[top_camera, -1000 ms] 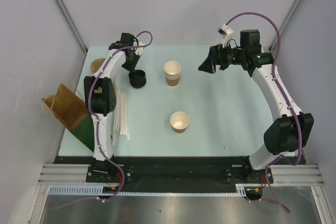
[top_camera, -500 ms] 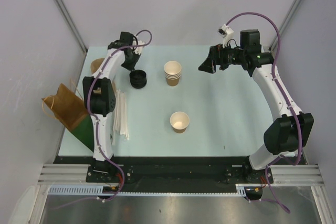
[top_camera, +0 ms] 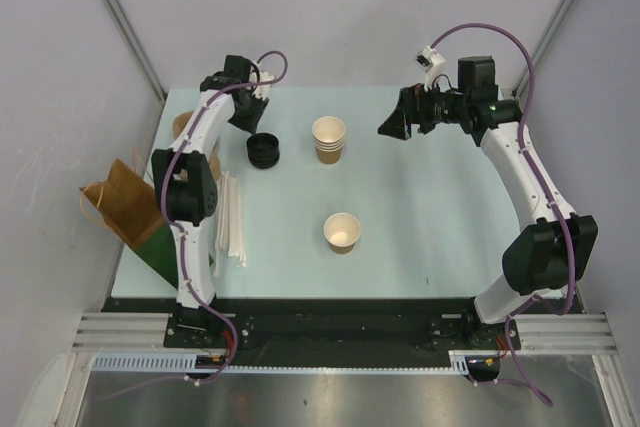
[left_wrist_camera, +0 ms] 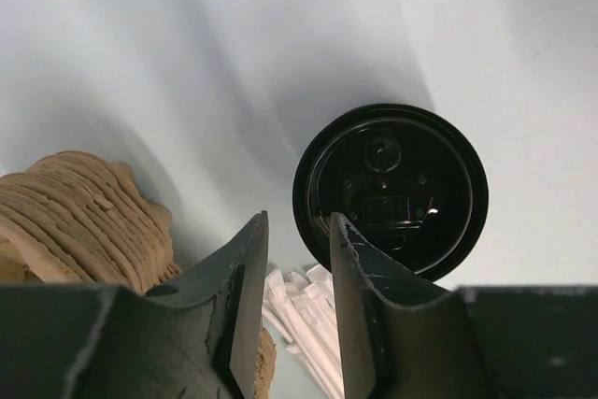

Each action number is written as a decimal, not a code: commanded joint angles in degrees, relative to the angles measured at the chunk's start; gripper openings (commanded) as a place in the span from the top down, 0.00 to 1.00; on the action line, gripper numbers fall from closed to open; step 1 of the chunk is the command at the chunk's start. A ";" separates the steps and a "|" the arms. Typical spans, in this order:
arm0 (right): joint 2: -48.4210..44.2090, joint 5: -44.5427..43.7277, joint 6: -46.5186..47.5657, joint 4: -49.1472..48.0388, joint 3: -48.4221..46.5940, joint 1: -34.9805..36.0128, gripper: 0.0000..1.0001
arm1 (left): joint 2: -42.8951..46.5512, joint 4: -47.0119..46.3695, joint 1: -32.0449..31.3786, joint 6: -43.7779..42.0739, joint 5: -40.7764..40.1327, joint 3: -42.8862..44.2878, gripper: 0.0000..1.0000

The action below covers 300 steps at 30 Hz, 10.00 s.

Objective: Pack the takeout coffee

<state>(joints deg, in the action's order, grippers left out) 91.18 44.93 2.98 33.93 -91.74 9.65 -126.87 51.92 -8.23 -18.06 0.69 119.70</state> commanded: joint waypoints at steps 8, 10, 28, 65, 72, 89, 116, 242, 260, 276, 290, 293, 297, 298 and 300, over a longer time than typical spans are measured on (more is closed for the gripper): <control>-0.30 1.13 -0.43 -2.03 -2.21 -0.25 0.00 | -1.89 0.81 -0.03 -0.39 -0.51 0.89 0.68; -0.21 1.13 -0.35 -1.94 -2.21 -0.33 0.00 | -2.24 0.64 -0.03 -0.39 -0.60 0.97 0.68; 0.06 0.95 -0.43 -2.03 -2.39 -0.25 0.00 | -2.51 0.37 -0.03 -0.30 -0.60 0.80 1.00; -1.34 0.61 17.47 13.25 -12.58 2.56 0.00 | 28.95 6.61 -9.25 2.86 24.35 -8.16 1.00; -9.51 -15.36 42.68 19.86 -8.56 15.82 0.00 | 32.03 12.24 -13.92 3.12 37.71 -14.31 1.00; -17.44 -31.38 55.20 24.77 0.08 48.96 0.34 | 30.81 16.37 -16.91 3.21 56.09 -26.10 1.00; -13.83 -30.70 48.44 25.04 1.39 51.79 0.46 | 37.27 9.70 -17.70 2.34 53.20 -33.72 0.63; -23.85 8.77 -4.13 -1.41 13.70 2.92 0.32 | 37.49 -29.86 -49.87 -26.15 18.91 -71.71 0.68; -24.20 8.25 -4.30 -1.94 13.61 2.74 0.32 | 43.90 -14.15 -52.24 -19.47 21.71 -59.25 1.00; -18.84 -1.23 -3.95 0.16 13.70 -5.61 0.31 | 30.63 4.86 -34.67 -1.19 20.41 -21.08 1.00; -15.50 -1.42 -3.07 3.68 18.18 -3.32 0.10 | 29.75 -9.54 -34.22 6.99 19.26 -35.84 0.99; -15.59 -1.51 -3.16 3.51 19.84 -2.97 0.04 | 30.28 -12.27 -34.40 7.69 18.56 -38.13 0.98; -15.85 -1.68 -3.33 3.24 21.69 -2.44 0.00 | 30.10 -13.95 -35.01 7.96 16.11 -39.63 0.98; -16.11 -1.77 -3.34 3.16 22.13 -2.44 0.00 | 29.93 -14.04 -35.10 7.87 15.75 -39.72 0.98; -16.29 -1.60 -3.51 3.16 22.57 -2.27 0.00 | 29.84 -14.21 -35.10 7.96 15.40 -39.98 0.98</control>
<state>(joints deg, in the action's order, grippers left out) 75.66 43.70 -0.43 37.91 -69.80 6.90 -97.54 41.39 -42.83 -11.44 17.82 80.23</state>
